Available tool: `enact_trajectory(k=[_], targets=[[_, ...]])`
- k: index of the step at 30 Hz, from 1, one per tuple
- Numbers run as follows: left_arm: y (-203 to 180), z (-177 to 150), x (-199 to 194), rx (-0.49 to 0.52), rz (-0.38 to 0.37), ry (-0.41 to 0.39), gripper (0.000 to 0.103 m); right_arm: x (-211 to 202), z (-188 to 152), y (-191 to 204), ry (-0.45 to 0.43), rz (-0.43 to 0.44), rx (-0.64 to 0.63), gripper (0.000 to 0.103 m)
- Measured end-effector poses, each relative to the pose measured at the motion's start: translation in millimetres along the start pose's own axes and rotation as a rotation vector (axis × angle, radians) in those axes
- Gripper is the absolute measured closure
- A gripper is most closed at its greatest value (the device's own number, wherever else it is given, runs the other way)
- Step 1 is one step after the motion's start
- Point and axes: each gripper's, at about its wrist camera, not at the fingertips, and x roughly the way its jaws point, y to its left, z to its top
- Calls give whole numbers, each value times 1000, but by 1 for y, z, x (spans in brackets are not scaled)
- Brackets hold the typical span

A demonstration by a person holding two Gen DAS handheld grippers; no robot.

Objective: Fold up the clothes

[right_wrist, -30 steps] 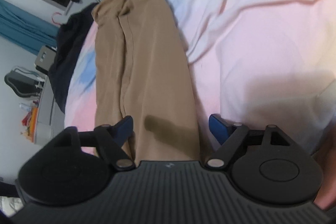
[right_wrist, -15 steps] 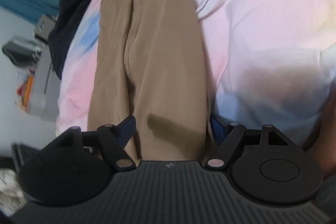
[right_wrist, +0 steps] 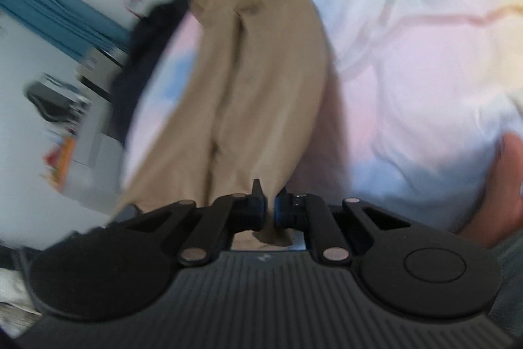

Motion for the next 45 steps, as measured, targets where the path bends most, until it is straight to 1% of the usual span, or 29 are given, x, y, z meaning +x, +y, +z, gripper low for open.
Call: enact_trajectory(k=[2, 6, 9, 11, 13, 16, 19, 21, 23, 26, 29, 31, 34, 37, 40, 42, 45], targets=[[-23, 7, -5, 17, -22, -30, 99, -23, 17, 12, -55, 60, -3, 94], [-62, 18, -26, 39, -54, -98, 99, -64, 42, 30, -140, 143, -12, 94], [-87, 11, -34, 70, -73, -123, 100, -92, 48, 39, -193, 180, -43, 95], [-95, -3, -42, 68, -62, -129, 100, -109, 39, 34, -207, 176, -60, 95], [-94, -25, -55, 50, -55, -128, 100, -122, 24, 24, -200, 178, -71, 94], [-90, -63, -77, 50, 7, -121, 100, -130, -9, 5, -169, 173, -57, 94], [-92, -88, -89, 56, 49, -123, 100, -139, -37, -14, -154, 160, -29, 95], [-93, -105, -97, 59, 76, -125, 100, -144, -47, -22, -156, 151, -20, 94], [-94, -121, -105, 63, 104, -126, 100, -140, -47, -22, -155, 144, -20, 94], [-101, -101, -97, 80, 107, -154, 99, -129, -31, -13, -176, 139, -32, 94], [-117, -65, -76, 166, 165, -175, 99, -108, -2, -4, -193, 131, -20, 94], [-126, -42, -60, 218, 198, -187, 99, -90, 20, 3, -206, 104, -26, 94], [-145, -11, -30, 298, 254, -225, 99, -54, 55, 12, -216, 68, -17, 94], [-153, 9, -7, 377, 308, -242, 99, -27, 83, 19, -240, 33, -29, 94], [-148, 31, 30, 461, 368, -258, 99, -1, 105, 22, -270, 11, -50, 94], [-136, 43, 54, 485, 395, -253, 99, 23, 118, 18, -267, -10, -61, 94], [-107, 58, 91, 495, 419, -234, 99, 59, 133, 11, -255, -51, -92, 94]])
